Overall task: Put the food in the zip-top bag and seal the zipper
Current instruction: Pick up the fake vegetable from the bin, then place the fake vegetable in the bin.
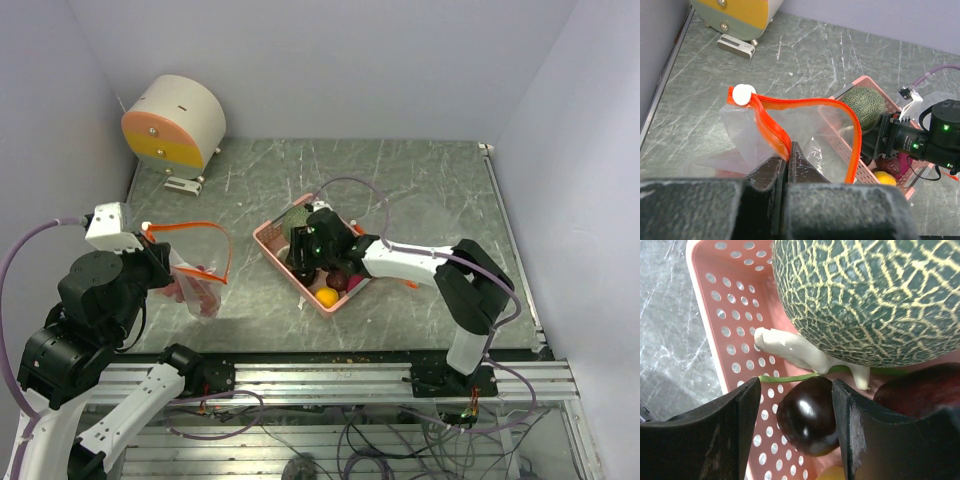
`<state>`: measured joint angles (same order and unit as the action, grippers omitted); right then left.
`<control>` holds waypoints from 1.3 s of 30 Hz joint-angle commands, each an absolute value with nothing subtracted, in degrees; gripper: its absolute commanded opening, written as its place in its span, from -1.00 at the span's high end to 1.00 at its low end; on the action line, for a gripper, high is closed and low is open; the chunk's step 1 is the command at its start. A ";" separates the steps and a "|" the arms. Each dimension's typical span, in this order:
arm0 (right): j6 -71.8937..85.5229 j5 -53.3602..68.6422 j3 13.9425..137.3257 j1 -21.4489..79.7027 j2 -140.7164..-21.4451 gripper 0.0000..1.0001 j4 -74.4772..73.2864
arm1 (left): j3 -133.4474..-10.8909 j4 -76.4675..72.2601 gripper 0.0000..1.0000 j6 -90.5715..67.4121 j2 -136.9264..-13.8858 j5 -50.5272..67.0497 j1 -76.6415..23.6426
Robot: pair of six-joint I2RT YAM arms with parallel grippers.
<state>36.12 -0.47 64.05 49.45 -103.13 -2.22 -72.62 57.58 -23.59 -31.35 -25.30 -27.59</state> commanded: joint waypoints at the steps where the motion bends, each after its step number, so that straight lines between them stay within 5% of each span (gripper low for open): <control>1: 36.81 -5.46 60.38 50.99 -104.76 -0.18 8.51 | -74.32 57.00 0.86 -23.03 -31.79 -25.57 -27.50; 6: 36.05 -10.65 60.21 52.38 -107.95 0.07 11.12 | -74.44 57.07 0.86 -22.83 -31.99 -25.84 -27.51; 14: 35.31 -14.81 55.65 53.47 -105.70 1.00 17.28 | -73.85 56.99 0.86 -22.68 -32.34 -26.02 -27.51; 39: 37.28 -17.16 51.77 53.88 -79.81 1.00 3.18 | -72.42 55.95 0.86 -23.96 -31.31 -24.75 -27.51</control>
